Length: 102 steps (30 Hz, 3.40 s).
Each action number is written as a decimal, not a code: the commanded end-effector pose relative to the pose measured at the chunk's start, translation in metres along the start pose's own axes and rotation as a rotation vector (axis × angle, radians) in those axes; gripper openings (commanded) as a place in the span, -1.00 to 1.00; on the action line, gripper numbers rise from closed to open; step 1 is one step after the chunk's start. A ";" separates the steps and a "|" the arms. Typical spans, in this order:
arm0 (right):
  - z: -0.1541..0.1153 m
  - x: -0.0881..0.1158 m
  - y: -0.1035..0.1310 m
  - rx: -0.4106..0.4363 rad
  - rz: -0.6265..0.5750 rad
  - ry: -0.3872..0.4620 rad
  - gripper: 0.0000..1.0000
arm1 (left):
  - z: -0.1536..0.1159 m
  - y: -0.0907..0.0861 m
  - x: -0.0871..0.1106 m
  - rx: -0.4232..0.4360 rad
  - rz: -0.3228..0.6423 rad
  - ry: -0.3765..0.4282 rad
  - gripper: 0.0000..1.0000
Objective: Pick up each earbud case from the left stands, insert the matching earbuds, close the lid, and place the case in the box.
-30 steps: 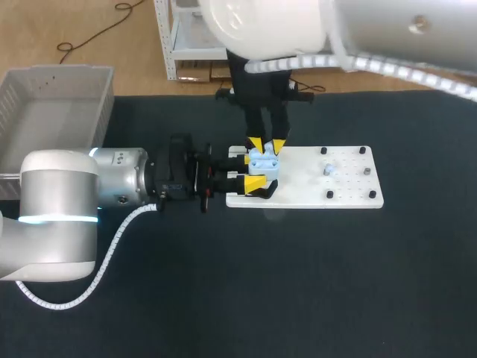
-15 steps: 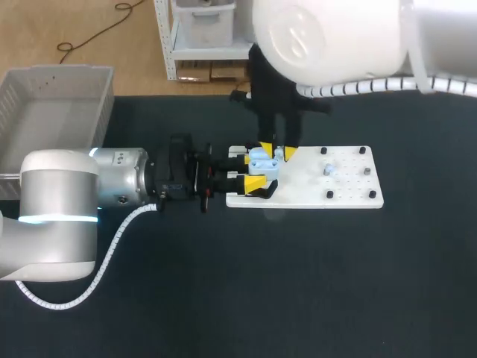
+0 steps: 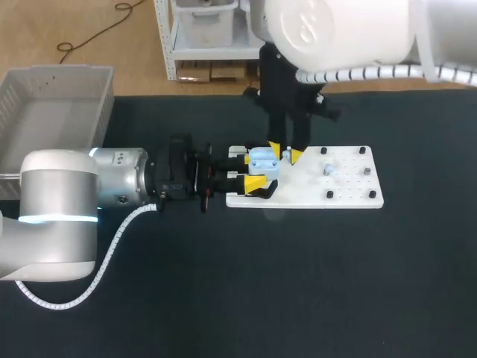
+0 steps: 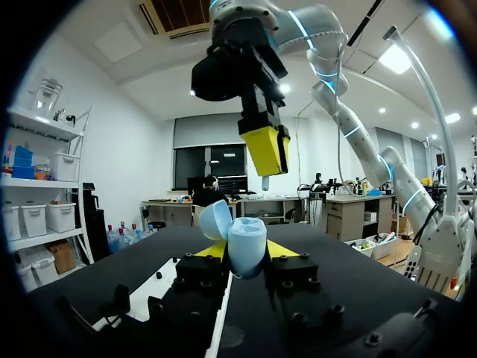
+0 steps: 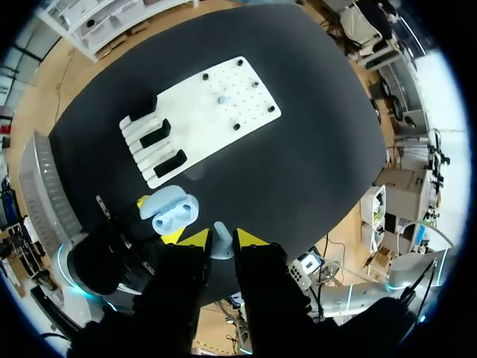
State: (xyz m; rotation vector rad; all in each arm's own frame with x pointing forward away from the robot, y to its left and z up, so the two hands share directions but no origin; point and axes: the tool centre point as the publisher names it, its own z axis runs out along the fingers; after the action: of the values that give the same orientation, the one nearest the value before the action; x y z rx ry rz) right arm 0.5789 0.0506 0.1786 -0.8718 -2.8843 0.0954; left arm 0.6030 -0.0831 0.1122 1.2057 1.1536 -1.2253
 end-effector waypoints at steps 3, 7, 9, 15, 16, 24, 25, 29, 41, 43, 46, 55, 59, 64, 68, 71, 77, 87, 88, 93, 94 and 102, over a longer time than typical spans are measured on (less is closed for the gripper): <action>-0.001 -0.005 0.015 0.043 0.011 0.009 -1.00 | 0.000 -0.002 0.000 -0.005 0.003 -0.001 -1.00; 0.001 -0.003 0.017 0.055 -0.003 -0.016 -1.00 | 0.000 -0.002 0.000 -0.005 0.003 -0.001 -1.00; 0.004 -0.003 0.018 0.073 -0.014 -0.032 -1.00 | 0.000 -0.002 0.000 -0.005 0.003 -0.001 -1.00; 0.007 -0.005 0.019 0.097 -0.019 -0.059 -1.00 | 0.000 -0.002 0.000 -0.005 0.003 -0.001 -1.00; 0.007 -0.005 0.020 0.098 -0.017 -0.062 -1.00 | 0.000 -0.002 0.000 -0.005 0.003 -0.001 -1.00; 0.008 -0.004 0.027 0.102 -0.016 -0.066 -1.00 | 0.000 -0.002 0.000 -0.005 0.003 -0.001 -1.00; 0.008 -0.003 0.028 0.102 -0.016 -0.065 -1.00 | 0.000 -0.002 0.000 -0.005 0.003 -0.001 -1.00; 0.009 -0.002 0.031 0.100 -0.019 -0.059 -1.00 | 0.000 -0.002 0.000 -0.005 0.003 -0.001 -1.00; 0.014 -0.003 0.033 0.103 -0.012 -0.037 -1.00 | 0.000 -0.002 0.000 -0.005 0.003 -0.001 -1.00; 0.015 -0.002 0.033 0.103 -0.009 -0.033 -1.00 | 0.000 -0.002 0.000 -0.005 0.003 -0.001 -1.00; 0.015 -0.002 0.032 0.103 -0.001 -0.026 -1.00 | 0.000 -0.002 0.000 -0.005 0.003 -0.001 -1.00; 0.017 -0.004 0.030 0.102 0.013 -0.005 -1.00 | 0.000 -0.002 0.000 -0.005 0.003 -0.001 -1.00; 0.018 -0.004 0.031 0.103 0.014 0.003 -1.00 | 0.000 -0.002 0.000 -0.005 0.003 -0.001 -1.00; 0.019 -0.005 0.032 0.103 0.014 0.013 -1.00 | 0.000 -0.002 0.000 -0.005 0.003 -0.001 -1.00; 0.021 -0.006 0.033 0.102 0.014 0.020 -1.00 | 0.000 -0.002 0.000 -0.005 0.003 -0.001 -1.00; 0.023 -0.008 0.033 0.103 0.014 0.025 -1.00 | 0.000 -0.002 0.000 -0.005 0.003 -0.001 -1.00; 0.026 -0.012 0.033 0.109 0.020 0.034 -1.00 | 0.000 -0.002 0.000 -0.005 0.003 -0.001 -1.00; 0.028 -0.014 0.034 0.102 0.026 0.052 -0.49 | 0.000 -0.002 0.000 -0.005 0.003 -0.001 -1.00; 0.028 -0.014 0.035 0.099 0.025 0.055 -0.11 | 0.000 -0.002 0.000 -0.005 0.003 -0.001 -1.00; 0.024 -0.011 0.034 0.077 0.015 0.059 0.59 | 0.000 -0.002 0.000 -0.005 0.003 -0.001 -1.00; 0.023 -0.010 0.033 0.073 0.013 0.060 0.62 | 0.000 -0.002 0.000 -0.005 0.003 -0.001 -1.00; 0.005 -0.002 0.007 -0.059 -0.033 0.057 0.25 | 0.000 -0.002 0.000 -0.005 0.003 -0.001 -1.00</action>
State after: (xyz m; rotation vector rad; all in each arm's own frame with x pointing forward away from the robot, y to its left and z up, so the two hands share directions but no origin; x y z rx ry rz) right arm 0.6021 0.0766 0.1679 -0.8150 -2.8120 0.1120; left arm 0.6035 -0.0833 0.1117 1.2049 1.1523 -1.2268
